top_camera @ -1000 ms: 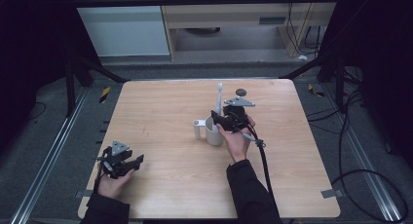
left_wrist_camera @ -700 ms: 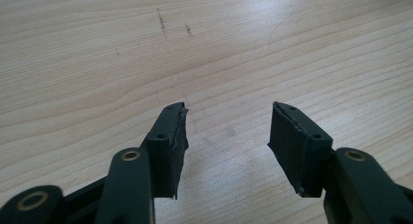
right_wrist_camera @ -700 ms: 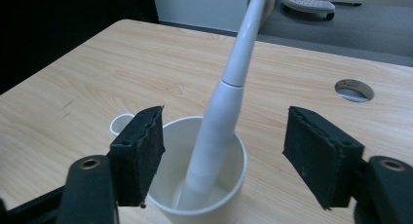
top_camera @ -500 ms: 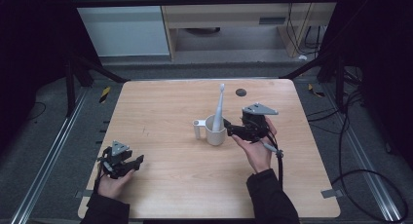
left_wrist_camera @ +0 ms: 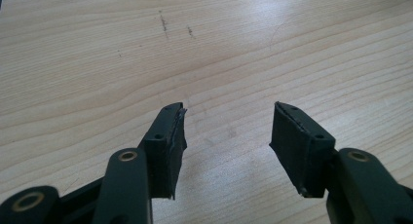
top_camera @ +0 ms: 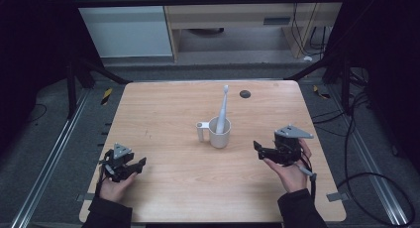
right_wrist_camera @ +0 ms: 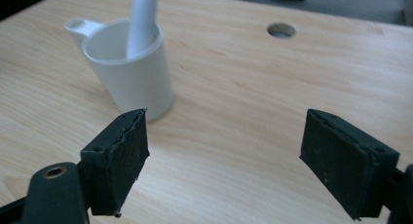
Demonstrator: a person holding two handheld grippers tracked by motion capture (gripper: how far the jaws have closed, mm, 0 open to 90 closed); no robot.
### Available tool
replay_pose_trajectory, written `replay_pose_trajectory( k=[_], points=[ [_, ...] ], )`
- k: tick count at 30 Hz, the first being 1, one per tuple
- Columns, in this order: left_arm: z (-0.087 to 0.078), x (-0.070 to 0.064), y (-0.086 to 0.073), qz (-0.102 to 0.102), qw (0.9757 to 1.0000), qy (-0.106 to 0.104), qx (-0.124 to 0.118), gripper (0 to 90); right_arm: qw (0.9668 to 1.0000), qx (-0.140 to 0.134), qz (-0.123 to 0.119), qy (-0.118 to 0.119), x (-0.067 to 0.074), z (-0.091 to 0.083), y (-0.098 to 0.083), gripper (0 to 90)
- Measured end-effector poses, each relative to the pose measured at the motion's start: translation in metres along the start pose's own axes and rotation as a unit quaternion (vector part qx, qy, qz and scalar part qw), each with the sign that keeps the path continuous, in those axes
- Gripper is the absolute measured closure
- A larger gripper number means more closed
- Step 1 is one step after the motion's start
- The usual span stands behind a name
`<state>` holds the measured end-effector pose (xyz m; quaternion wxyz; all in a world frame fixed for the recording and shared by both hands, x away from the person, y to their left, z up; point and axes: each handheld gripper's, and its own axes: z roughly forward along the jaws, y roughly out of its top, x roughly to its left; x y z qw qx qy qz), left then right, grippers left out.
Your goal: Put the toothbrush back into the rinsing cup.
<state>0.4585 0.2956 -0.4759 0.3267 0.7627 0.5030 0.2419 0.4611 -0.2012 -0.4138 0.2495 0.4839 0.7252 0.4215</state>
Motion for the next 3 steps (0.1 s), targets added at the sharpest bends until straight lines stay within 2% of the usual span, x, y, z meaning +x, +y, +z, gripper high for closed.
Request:
replay_pose_trajectory(
  k=[3],
  points=[
    [0.0000, 0.0000, 0.0000, 0.000, 1.0000, 0.001, -0.001, 45.0, 0.9999, 0.010, 0.006, -0.009, -0.0073, -0.0028, -0.0099, 16.5]
  ],
)
